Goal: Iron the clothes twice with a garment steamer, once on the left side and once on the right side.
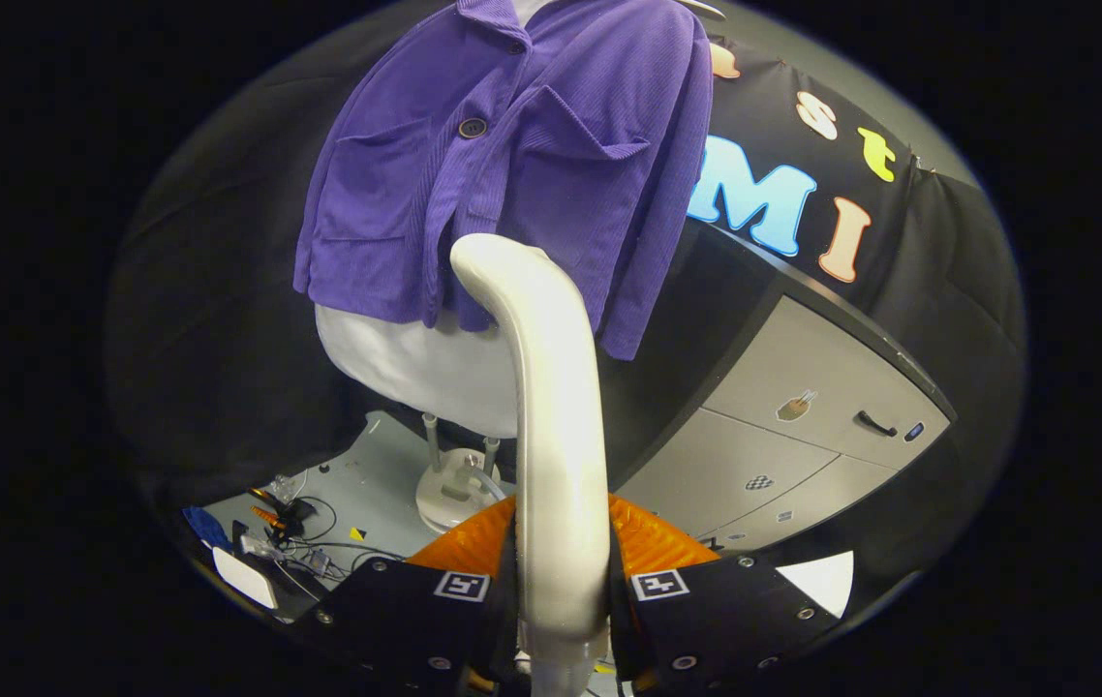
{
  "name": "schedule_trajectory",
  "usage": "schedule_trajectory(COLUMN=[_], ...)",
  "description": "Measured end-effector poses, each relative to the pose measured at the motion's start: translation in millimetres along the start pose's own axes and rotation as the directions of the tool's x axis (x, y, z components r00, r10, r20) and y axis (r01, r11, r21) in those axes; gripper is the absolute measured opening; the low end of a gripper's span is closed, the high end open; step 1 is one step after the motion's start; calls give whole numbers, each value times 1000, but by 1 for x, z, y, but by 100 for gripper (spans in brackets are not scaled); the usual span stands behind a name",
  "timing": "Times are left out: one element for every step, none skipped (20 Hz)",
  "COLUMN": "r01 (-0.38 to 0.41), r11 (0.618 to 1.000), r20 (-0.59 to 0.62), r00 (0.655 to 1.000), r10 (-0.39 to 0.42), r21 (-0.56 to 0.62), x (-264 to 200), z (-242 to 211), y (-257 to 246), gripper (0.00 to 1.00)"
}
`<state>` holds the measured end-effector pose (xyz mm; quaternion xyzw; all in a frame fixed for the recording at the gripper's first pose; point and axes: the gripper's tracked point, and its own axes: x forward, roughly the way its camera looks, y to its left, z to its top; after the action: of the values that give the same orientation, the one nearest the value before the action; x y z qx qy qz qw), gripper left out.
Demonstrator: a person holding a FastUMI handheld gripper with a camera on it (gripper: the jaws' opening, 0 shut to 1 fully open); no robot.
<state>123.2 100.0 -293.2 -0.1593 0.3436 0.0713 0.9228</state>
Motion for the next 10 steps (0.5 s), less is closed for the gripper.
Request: schedule_trajectory(r01=[-19, -37, -52, -71, -96, -128, -162, -184, -196, -210], r11=[1000, 999, 998, 997, 995, 992, 987, 983, 980, 977], r20=[-9, -21, -26, -19, -8, 2, 23, 40, 52, 81], r00=[1000, 999, 998, 997, 995, 992, 987, 982, 979, 975], r10=[19, 37, 53, 72, 96, 128, 161, 183, 195, 207], r21=[-1, 4, 25, 39, 34, 25, 18, 10, 12, 31], x=[-1, -3, -10, -18, -24, -29, -35, -42, -52, -63], z=[-3, -11, -16, -19, -16, -14, -9, -8, -6, -2], y=[-1, -6, -10, -11, -9, -7, -4, -5, -7, -9], gripper=[39, 39, 39, 39, 39, 39, 39, 39, 39, 39])
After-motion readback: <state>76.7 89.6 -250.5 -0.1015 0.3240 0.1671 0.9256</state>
